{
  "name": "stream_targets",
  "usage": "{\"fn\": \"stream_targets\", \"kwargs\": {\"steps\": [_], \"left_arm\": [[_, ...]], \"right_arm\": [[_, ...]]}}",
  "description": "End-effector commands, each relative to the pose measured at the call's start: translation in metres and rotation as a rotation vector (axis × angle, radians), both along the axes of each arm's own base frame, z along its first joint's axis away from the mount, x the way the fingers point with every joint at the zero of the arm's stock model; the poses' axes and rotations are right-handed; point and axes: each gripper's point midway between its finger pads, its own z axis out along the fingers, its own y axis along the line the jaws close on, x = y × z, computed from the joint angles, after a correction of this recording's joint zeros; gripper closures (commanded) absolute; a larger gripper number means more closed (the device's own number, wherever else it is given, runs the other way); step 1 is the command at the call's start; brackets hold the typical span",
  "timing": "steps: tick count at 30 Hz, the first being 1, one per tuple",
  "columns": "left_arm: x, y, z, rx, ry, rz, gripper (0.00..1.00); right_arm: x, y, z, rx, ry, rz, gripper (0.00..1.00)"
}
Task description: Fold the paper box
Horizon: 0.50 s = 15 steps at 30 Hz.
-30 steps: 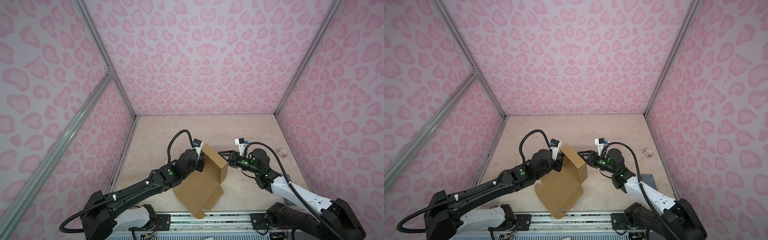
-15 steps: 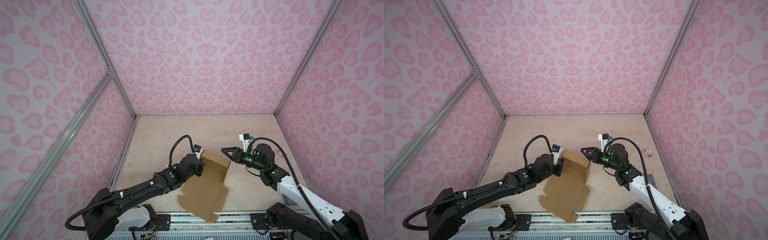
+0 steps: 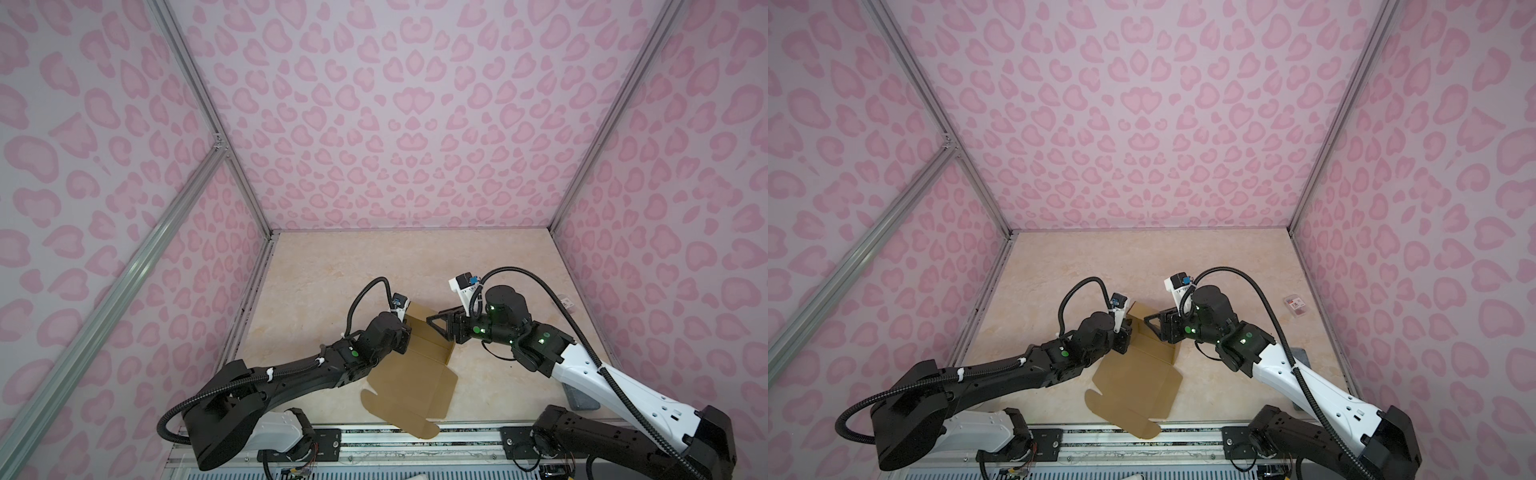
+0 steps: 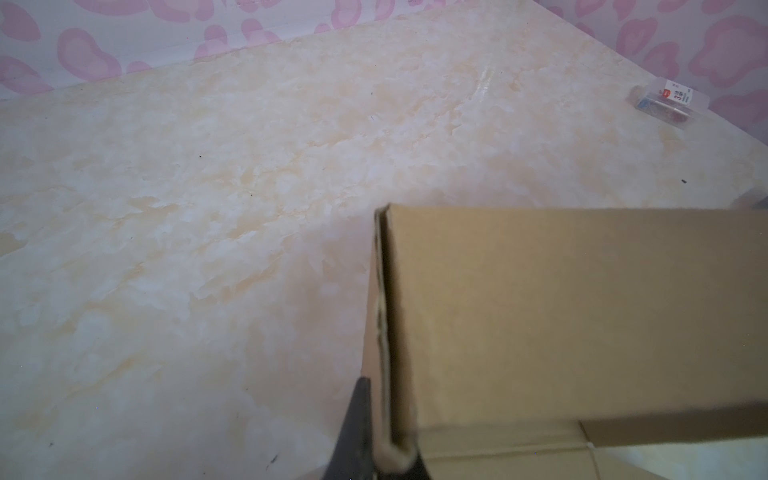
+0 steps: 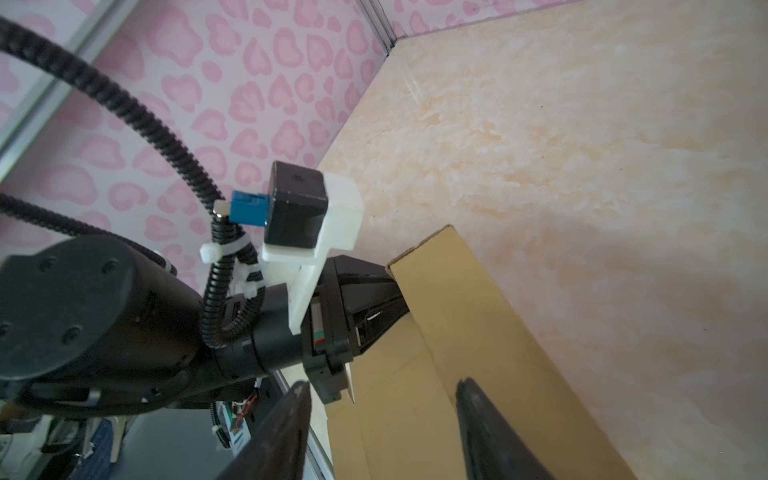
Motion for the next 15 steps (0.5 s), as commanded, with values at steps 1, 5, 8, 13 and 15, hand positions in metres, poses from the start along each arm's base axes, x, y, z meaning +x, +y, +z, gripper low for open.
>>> {"fn": "stream_targets", "kwargs": {"steps": [1, 5, 8, 13, 15], "left_arm": [[0.006, -0.004, 0.008, -0.035, -0.055, 0.003, 0.97], [0.005, -0.003, 0.004, -0.032, -0.058, 0.001, 0.97], [0.005, -0.003, 0.004, -0.032, -0.066, -0.006, 0.97], [0.005, -0.006, 0.001, -0.028, -0.071, -0.020, 0.97], [0.006, -0.006, -0.001, -0.024, -0.070, -0.020, 0.97]], "right_arm": [[0.005, -0.014, -0.027, -0.150, -0.029, -0.036, 0.42], [0.007, -0.016, -0.036, -0.195, -0.031, -0.040, 0.42], [0.007, -0.012, -0.039, -0.197, -0.021, -0.029, 0.43], [0.007, -0.008, -0.049, -0.194, -0.002, -0.027, 0.45], [0.006, -0.006, -0.052, -0.187, 0.012, -0.021, 0.45]]}}
